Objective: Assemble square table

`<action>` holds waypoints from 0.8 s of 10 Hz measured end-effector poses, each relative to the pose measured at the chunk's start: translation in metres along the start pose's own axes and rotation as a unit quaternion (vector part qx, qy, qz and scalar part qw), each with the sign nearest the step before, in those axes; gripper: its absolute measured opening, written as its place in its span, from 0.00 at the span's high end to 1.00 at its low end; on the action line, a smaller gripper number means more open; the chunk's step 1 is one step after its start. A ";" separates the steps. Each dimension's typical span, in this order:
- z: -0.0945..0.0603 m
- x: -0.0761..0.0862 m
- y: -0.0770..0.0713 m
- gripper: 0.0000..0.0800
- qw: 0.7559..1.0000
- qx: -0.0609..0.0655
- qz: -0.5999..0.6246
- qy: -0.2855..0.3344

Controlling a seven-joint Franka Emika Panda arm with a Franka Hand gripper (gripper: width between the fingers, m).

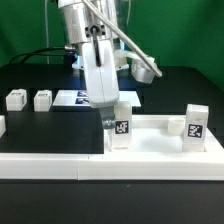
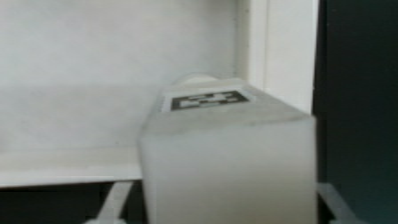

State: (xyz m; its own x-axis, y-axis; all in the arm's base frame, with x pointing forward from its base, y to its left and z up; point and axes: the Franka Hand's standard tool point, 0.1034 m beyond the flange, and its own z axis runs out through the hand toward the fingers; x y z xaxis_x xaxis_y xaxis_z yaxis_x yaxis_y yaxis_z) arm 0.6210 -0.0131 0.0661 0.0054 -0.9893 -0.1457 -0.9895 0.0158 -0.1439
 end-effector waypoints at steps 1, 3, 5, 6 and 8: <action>0.000 -0.002 0.000 0.62 0.999 -0.003 -0.035 0.002; -0.007 -0.019 -0.013 0.24 0.968 -0.013 -0.248 0.028; -0.004 -0.029 -0.011 0.20 0.930 -0.017 -0.368 0.023; -0.004 -0.028 -0.011 0.19 0.915 -0.018 -0.402 0.022; -0.004 -0.028 -0.010 0.19 0.880 -0.020 -0.475 0.021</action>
Offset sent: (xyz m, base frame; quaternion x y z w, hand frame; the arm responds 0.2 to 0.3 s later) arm -0.0085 0.0490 0.0106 -0.0177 -0.0223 -0.4023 0.9151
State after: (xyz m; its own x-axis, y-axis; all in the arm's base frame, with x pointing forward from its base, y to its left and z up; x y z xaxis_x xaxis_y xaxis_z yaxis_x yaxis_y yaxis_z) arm 0.6305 0.0135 0.0751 0.8279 -0.5579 0.0570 -0.5459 -0.8250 -0.1462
